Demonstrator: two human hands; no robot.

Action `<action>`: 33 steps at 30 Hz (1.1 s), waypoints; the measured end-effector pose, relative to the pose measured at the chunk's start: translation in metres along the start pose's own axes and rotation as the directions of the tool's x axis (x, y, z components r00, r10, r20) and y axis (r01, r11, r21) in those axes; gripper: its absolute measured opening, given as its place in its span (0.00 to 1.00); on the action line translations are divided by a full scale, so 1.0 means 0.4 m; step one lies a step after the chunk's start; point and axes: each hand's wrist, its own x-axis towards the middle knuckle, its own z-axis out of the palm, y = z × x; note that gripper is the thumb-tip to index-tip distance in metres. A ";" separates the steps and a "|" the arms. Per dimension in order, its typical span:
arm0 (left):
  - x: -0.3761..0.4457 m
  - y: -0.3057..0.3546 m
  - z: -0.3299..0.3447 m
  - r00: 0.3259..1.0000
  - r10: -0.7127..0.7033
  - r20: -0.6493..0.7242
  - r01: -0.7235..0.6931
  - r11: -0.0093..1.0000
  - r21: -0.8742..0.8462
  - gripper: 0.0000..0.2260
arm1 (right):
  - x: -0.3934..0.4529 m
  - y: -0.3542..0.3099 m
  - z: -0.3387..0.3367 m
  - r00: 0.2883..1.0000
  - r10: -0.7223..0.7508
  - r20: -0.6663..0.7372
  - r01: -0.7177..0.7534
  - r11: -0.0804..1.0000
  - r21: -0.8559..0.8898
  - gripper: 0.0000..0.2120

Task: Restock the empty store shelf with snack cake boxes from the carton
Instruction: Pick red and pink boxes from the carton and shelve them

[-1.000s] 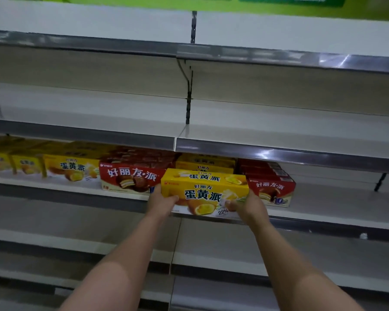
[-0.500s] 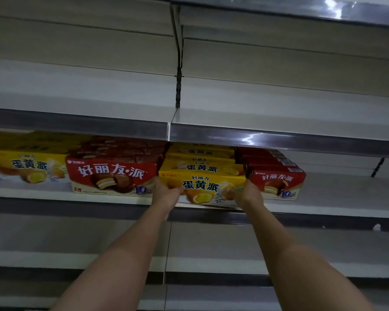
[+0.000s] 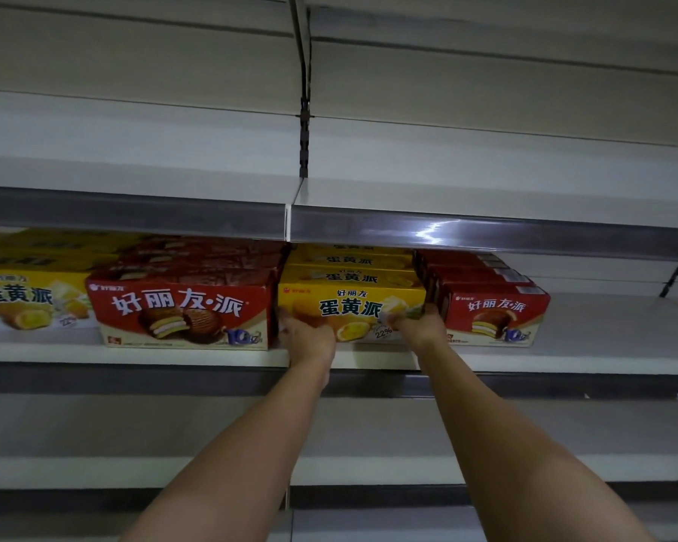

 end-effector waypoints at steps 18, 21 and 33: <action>0.039 -0.005 -0.042 0.989 0.034 0.140 -0.060 0.981 0.183 0.29 | 0.005 -0.003 0.065 0.995 0.095 0.000 -0.095 0.995 -0.042 0.21; 0.040 0.005 -0.046 0.992 0.035 0.119 -0.065 0.963 0.261 0.27 | -0.022 -0.021 0.046 0.992 0.067 0.105 -0.043 0.974 -0.221 0.12; -0.061 0.014 -0.084 0.990 0.138 0.037 -0.136 0.825 0.549 0.18 | -0.124 -0.029 -0.050 0.926 0.027 0.377 0.163 0.872 -0.462 0.15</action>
